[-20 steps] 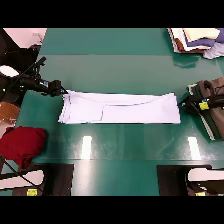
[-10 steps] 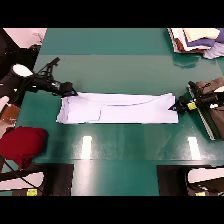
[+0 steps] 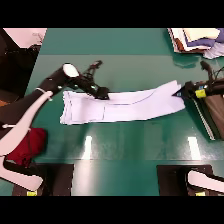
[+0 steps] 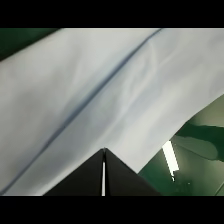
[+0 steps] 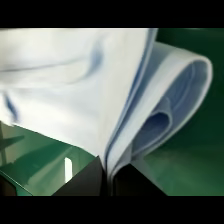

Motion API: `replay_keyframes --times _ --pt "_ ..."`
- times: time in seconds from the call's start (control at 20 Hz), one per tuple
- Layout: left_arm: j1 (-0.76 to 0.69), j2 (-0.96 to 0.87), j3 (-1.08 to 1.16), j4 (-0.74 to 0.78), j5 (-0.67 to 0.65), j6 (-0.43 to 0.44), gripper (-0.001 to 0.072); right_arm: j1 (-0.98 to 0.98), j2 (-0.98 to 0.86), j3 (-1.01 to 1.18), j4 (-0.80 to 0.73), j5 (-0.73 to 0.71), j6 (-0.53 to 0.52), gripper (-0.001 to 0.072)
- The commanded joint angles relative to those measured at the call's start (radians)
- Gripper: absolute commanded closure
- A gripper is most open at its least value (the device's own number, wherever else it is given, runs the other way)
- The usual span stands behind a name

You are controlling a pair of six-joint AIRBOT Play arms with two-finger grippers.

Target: Fold the shirts.

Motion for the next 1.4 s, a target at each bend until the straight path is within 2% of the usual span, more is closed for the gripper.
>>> replay_keyframes --times 0.0,0.15,0.5,0.75,0.9,1.1,1.35 --pt "-0.122 -0.108 0.095 0.000 0.013 -0.026 0.0683 0.076 0.068 0.139 0.070 0.029 0.096 0.0699" --pt "-0.188 -0.147 0.109 -0.001 0.037 -0.036 0.0684 0.173 0.066 0.278 0.069 0.028 0.158 0.0700" --pt "-0.229 -0.170 0.108 -0.002 0.118 -0.071 0.0683 0.346 -0.043 0.517 0.068 0.047 0.190 0.0700" --pt "-0.209 -0.163 0.109 0.018 0.067 -0.068 0.0684 0.433 -0.111 0.612 0.066 0.061 0.188 0.0700" --pt "-0.134 -0.109 0.108 0.047 0.032 -0.069 0.0685 0.478 -0.137 0.641 0.066 0.061 0.177 0.0700" --pt "0.029 0.050 0.108 0.183 -0.004 -0.068 0.0684 0.574 -0.196 0.699 0.068 0.057 0.166 0.0700" --pt "0.307 0.277 0.108 0.311 -0.069 -0.064 0.0683 0.784 -0.322 0.773 0.069 -0.084 0.135 0.0699"
